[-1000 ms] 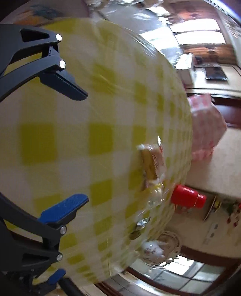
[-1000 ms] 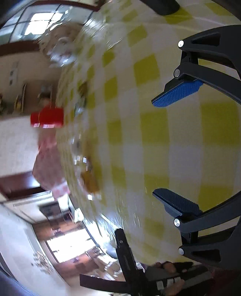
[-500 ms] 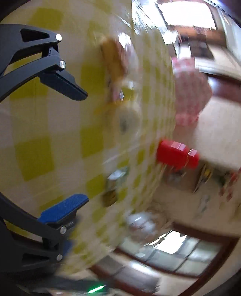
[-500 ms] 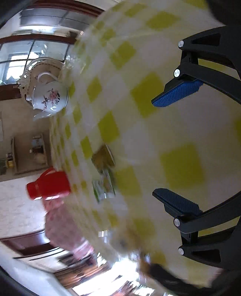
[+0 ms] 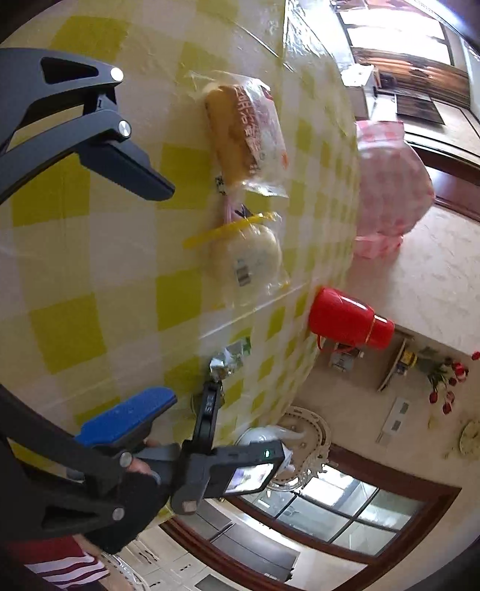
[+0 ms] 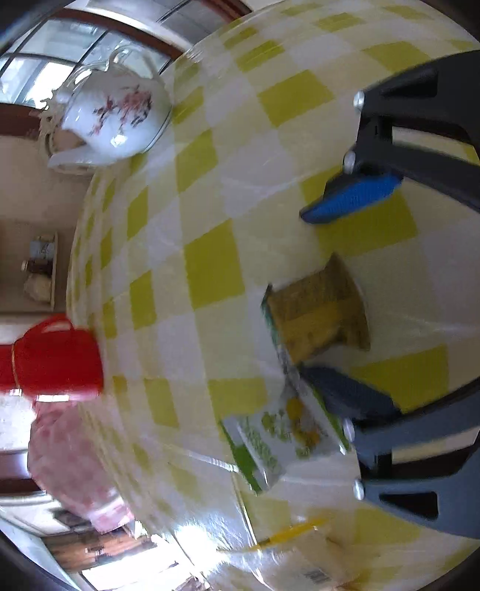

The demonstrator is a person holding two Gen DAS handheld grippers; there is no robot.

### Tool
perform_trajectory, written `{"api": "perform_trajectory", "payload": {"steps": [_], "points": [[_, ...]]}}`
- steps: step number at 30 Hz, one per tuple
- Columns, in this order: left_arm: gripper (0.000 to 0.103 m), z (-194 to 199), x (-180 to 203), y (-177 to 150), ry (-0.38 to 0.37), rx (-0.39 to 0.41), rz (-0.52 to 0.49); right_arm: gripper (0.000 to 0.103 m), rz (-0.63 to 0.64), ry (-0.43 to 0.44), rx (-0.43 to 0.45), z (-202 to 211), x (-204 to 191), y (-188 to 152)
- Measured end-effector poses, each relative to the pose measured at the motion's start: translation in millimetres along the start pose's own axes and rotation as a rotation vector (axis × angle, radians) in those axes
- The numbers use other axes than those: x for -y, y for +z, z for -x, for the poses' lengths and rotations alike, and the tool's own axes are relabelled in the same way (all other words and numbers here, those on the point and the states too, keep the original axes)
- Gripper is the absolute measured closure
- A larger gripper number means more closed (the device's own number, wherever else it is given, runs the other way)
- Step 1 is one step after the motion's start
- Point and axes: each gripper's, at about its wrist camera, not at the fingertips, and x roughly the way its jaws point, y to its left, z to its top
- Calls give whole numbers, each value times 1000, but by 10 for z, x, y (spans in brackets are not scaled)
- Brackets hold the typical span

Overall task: Organize snacks
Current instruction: 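Grasp the green-yellow packet with the right tool while the left tool grasps the white-green printed packet, then lift both packets and carry them toward the white box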

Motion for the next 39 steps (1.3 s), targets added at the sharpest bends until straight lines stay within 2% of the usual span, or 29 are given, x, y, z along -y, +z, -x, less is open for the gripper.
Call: {"api": "perform_trajectory", "payload": {"steps": [1, 3, 4, 8, 10, 13, 17, 18, 20, 24, 27, 29, 32, 33, 34, 36, 39], "points": [[2, 6, -37, 10, 6, 1, 11, 62, 9, -4, -6, 65, -39, -68], [2, 8, -74, -3, 16, -1, 29, 69, -4, 58, -7, 249, -74, -242], [2, 2, -103, -2, 19, -7, 40, 69, -8, 100, 12, 431, -95, -392], [2, -44, -97, -27, -1, -42, 35, 69, 26, 158, 84, 1038, -163, -942], [2, -46, 1, -55, -27, -52, -2, 69, 0, 173, 123, 1319, -99, -1266], [2, -30, 184, -118, -41, -43, -93, 69, -69, 189, 138, 1476, 59, -1633], [2, -190, 572, -105, -81, -59, -236, 69, -72, 119, 176, 1605, 103, -1665], [2, -299, 708, -50, -58, -65, -283, 69, -54, 96, 166, 1585, 73, -1664], [2, -593, 948, 110, -12, -100, -348, 69, -54, 132, 127, 1514, 73, -1677], [2, -1192, 1225, 361, -3, -165, -349, 69, -50, 148, 119, 1507, 75, -1684], [3, -1659, 1383, 374, 72, -229, -399, 69, -71, 169, 111, 1501, 117, -1679], [8, -1843, 1412, 382, 114, -237, -429, 69, -65, 173, 111, 1502, 90, -1680], [8, -2002, 1336, 461, 128, -265, -406, 69, -32, 177, 110, 1495, 6, -1679], [12, -2057, 1296, 474, 124, -283, -394, 69, -24, 176, 111, 1496, -13, -1679], [20, -2108, 1257, 460, 100, -309, -383, 69, -22, 175, 112, 1492, -18, -1678], [60, -2073, 1266, 429, 73, -305, -408, 69, -31, 184, 112, 1481, 9, -1668], [65, -1928, 1306, 406, -8, -295, -398, 69, -58, 199, 122, 1482, 69, -1659]]}}
